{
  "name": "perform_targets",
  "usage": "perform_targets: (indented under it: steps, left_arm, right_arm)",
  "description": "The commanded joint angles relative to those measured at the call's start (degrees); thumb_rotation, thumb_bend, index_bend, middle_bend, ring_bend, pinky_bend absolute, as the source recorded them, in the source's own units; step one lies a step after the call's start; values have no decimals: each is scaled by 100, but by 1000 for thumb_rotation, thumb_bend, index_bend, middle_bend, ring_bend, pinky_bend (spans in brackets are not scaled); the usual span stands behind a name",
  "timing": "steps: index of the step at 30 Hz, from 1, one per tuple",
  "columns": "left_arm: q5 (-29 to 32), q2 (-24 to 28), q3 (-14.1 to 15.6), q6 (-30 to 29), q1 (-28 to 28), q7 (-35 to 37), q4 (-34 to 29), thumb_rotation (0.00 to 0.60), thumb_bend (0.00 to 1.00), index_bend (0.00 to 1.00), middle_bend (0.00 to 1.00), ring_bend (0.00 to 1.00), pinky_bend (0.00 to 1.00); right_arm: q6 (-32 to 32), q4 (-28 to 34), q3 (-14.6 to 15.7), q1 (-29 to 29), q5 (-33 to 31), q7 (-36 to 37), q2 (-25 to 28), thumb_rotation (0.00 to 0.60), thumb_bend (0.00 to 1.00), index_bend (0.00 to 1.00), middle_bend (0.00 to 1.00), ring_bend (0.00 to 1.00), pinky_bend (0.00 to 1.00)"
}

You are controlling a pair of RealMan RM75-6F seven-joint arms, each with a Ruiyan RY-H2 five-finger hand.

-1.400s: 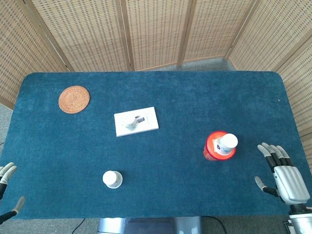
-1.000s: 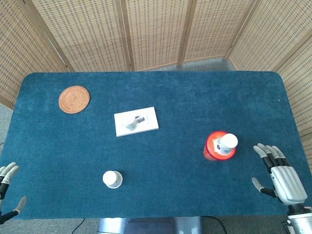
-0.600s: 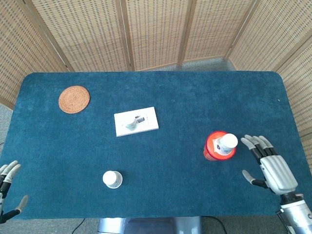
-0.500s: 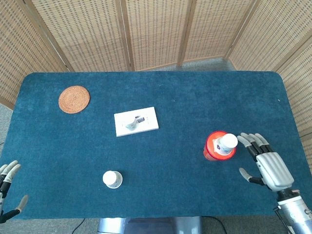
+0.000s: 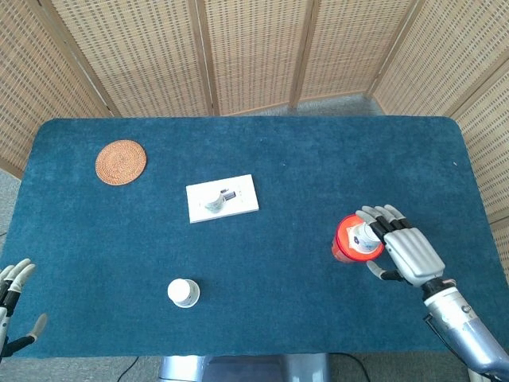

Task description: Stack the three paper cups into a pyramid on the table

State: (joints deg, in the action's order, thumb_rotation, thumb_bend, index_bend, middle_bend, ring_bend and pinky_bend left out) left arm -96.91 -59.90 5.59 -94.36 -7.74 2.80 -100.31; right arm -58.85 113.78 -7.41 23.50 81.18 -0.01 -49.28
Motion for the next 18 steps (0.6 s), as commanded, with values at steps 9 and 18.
perform_targets:
  steps: [9, 18]
  left_arm:
    - [130, -60, -50, 128, 77, 9, 38, 600, 406, 11, 76, 0, 0]
    - [114, -51, -55, 88, 76, -96, -38, 600, 406, 12, 75, 0, 0]
  right_arm:
    - [488, -97, -129, 439, -608, -360, -52, 600, 358, 64, 78, 0, 105]
    - [567, -252, -109, 546, -679, -332, -116, 600, 359, 157, 178, 18, 280]
